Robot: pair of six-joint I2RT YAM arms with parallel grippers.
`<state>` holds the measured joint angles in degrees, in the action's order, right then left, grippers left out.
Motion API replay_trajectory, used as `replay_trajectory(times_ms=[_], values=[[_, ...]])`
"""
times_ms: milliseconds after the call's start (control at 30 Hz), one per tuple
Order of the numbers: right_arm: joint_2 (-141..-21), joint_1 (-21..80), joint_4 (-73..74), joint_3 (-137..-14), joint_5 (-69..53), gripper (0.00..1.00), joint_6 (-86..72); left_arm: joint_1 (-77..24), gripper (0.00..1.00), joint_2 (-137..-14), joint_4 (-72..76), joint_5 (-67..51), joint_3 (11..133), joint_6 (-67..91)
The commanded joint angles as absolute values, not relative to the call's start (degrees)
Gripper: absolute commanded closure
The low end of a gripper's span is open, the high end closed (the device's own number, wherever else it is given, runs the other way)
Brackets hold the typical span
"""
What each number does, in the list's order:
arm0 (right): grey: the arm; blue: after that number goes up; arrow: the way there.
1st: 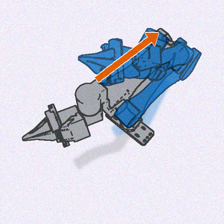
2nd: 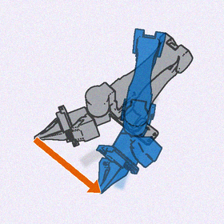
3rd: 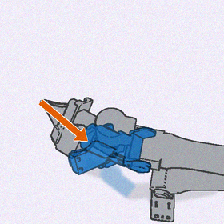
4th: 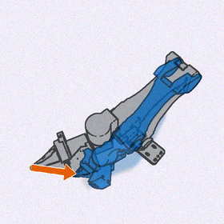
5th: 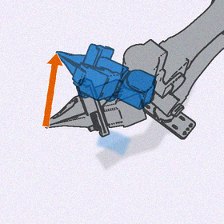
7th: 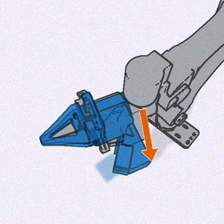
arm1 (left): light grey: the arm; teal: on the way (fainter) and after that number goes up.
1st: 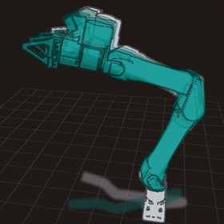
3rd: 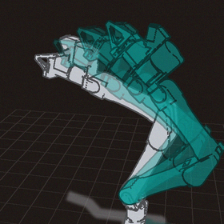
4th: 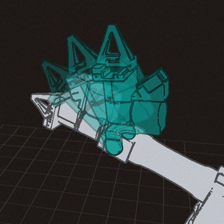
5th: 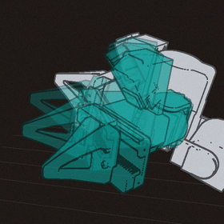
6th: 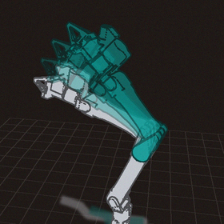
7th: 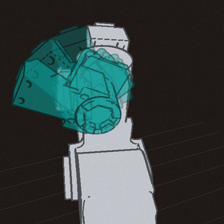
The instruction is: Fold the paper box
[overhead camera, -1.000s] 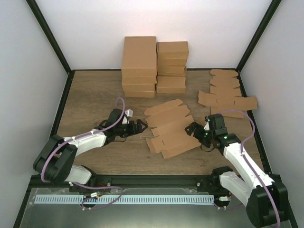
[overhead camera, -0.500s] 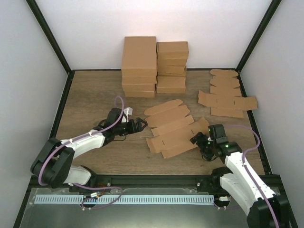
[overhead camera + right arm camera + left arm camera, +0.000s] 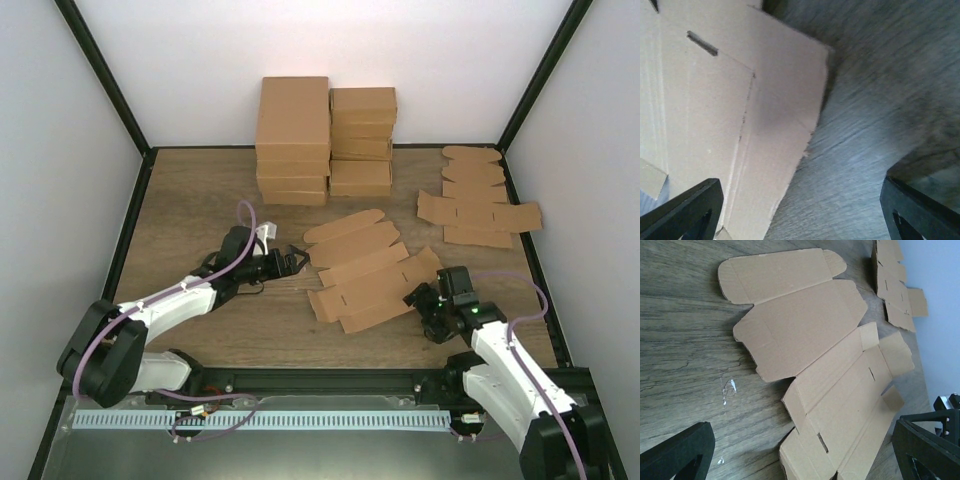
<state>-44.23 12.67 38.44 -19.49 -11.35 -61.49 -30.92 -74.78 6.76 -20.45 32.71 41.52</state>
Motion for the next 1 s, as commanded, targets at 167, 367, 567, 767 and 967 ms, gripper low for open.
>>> replay_trajectory(times_ms=[167, 367, 567, 767, 967], values=[[-44.8, 12.6, 29.3, -15.2, -16.9, 0.22, -66.0, -31.2, 0.0, -73.7, 6.8, -20.0, 32.2, 41.2], [-45.6, 12.6, 26.2, -14.8, -18.1, 0.35, -66.2, -31.2, 0.0, -73.9, 6.7, -19.8, 32.2, 41.3], [-48.0, 12.6, 22.9, -14.1, -19.9, 0.45, -67.7, -31.2, 0.0, -74.0, 6.1, -19.7, 33.0, 41.1], [-49.4, 12.5, 22.1, -15.4, -18.9, 0.57, -67.5, -31.2, 0.0, -73.1, 4.3, -19.2, 34.0, 40.5], [-50.1, 12.6, 23.1, -17.4, -17.4, 0.94, -66.2, -31.2, 0.0, -70.5, 2.2, -17.6, 34.2, 40.3]])
